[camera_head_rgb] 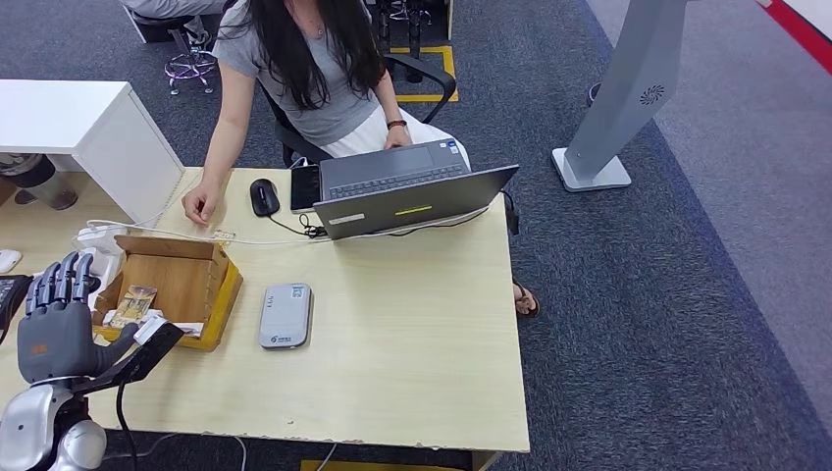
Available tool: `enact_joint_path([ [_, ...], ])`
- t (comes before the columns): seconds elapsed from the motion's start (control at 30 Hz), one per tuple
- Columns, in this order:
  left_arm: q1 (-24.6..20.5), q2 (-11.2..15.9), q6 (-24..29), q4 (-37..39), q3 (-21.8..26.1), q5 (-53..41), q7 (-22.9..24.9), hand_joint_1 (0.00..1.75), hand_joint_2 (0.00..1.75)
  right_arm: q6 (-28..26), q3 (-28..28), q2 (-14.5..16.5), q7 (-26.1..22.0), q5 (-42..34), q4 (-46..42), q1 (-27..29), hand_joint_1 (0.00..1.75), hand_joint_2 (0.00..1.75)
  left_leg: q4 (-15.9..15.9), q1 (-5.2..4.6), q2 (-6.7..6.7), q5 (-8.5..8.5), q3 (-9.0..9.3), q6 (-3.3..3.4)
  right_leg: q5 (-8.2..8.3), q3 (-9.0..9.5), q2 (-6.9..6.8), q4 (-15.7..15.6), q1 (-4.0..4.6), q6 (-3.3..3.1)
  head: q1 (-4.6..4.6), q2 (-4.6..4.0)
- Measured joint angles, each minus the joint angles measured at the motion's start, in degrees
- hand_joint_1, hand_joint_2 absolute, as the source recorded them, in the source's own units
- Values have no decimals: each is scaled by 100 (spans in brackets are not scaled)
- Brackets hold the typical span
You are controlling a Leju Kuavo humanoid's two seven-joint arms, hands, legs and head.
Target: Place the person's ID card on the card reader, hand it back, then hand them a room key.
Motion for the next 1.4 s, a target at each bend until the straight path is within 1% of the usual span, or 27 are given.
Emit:
enact_joint_path([
  [1.4,0,0,0,0,0,0,2,0,175,0,0,0,0,1,0,0,0,175,0,0,0,0,0,0,0,0,0,0,0,0,0,0],
])
